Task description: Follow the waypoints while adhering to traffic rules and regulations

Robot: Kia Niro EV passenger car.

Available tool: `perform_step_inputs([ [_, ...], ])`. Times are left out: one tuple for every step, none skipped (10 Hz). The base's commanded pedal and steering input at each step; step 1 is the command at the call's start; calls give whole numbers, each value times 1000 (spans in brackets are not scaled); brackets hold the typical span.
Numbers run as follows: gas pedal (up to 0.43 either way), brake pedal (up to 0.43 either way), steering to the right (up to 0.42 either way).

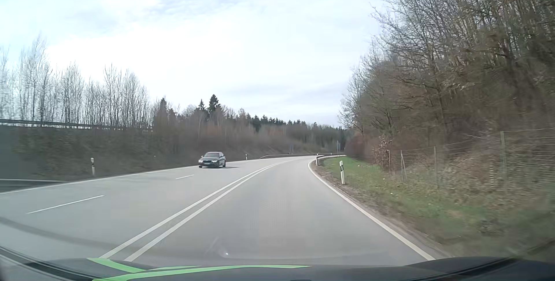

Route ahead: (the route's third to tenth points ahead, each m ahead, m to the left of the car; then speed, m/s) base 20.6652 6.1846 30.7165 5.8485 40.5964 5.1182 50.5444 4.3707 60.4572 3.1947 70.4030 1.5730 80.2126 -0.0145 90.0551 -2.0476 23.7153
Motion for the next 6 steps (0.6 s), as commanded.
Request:
perform_step_inputs([
  [138, 0, 13],
  [138, 0, 12],
  [138, 0, 12],
  [138, 0, 12],
  [138, 0, 12],
  [138, 0, 13],
])
